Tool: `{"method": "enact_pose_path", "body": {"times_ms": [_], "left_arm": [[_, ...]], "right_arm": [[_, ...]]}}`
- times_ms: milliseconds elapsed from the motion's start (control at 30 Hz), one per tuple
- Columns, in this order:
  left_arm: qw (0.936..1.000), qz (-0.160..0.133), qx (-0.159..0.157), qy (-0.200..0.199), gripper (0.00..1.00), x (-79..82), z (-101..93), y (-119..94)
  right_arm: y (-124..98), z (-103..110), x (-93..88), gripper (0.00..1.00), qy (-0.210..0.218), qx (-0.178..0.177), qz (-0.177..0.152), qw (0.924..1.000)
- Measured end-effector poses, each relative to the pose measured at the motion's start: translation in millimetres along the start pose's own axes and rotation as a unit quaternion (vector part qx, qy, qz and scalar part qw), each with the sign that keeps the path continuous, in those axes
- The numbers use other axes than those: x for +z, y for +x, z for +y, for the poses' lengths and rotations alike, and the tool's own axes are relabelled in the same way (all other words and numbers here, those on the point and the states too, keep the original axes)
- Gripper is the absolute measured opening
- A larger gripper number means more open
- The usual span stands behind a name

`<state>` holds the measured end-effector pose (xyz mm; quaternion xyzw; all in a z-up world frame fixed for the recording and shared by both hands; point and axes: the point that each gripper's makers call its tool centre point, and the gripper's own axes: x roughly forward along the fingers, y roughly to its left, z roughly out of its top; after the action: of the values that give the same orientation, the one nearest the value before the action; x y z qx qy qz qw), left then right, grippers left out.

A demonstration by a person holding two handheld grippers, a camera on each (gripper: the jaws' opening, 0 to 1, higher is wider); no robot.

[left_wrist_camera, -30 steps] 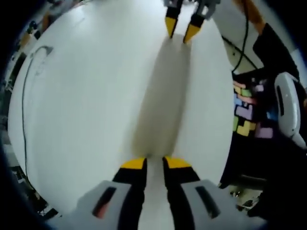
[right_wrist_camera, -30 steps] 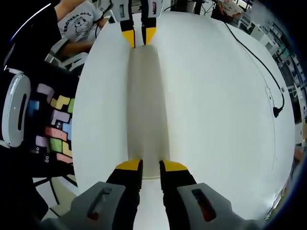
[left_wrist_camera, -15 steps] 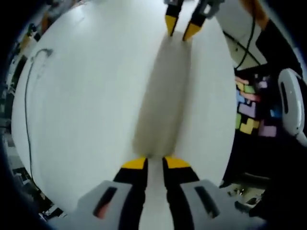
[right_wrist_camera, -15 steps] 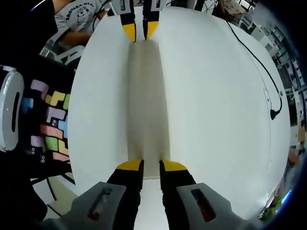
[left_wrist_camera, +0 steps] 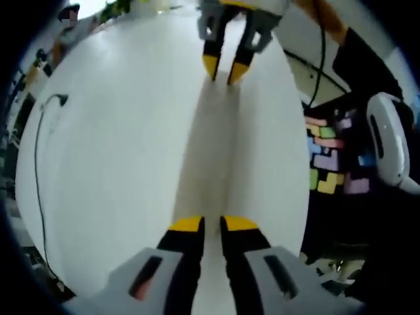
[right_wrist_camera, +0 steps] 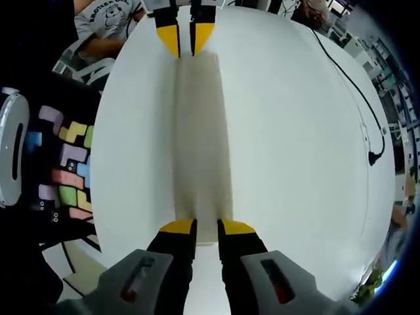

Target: Arrange the utensils inside the cutlery case until each visible utensil rests in its matching compartment.

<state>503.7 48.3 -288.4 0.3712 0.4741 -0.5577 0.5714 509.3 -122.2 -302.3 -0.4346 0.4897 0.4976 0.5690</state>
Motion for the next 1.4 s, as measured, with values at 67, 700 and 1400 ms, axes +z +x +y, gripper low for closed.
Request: {"method": "enact_pose_path", "body": {"times_ms": [67,700,1400], "left_arm": [[0.9999,0.003,0.006,0.008,0.11,-0.4,3.8,2.9],[0.9971,0.036,0.051,0.045,0.05,-4.4,19.7,8.7],[0.9961,0.053,0.051,0.049,0.05,-6.6,19.4,7.8]], "right_arm": [[0.0,0.1,0.1,0.12,0.001,0.001,-0.004,1.0],[0.2,0.7,1.5,0.12,-0.002,0.001,-0.024,0.9997],[0.7,0.1,2.5,0.11,0.001,0.004,-0.039,0.9992]]}}
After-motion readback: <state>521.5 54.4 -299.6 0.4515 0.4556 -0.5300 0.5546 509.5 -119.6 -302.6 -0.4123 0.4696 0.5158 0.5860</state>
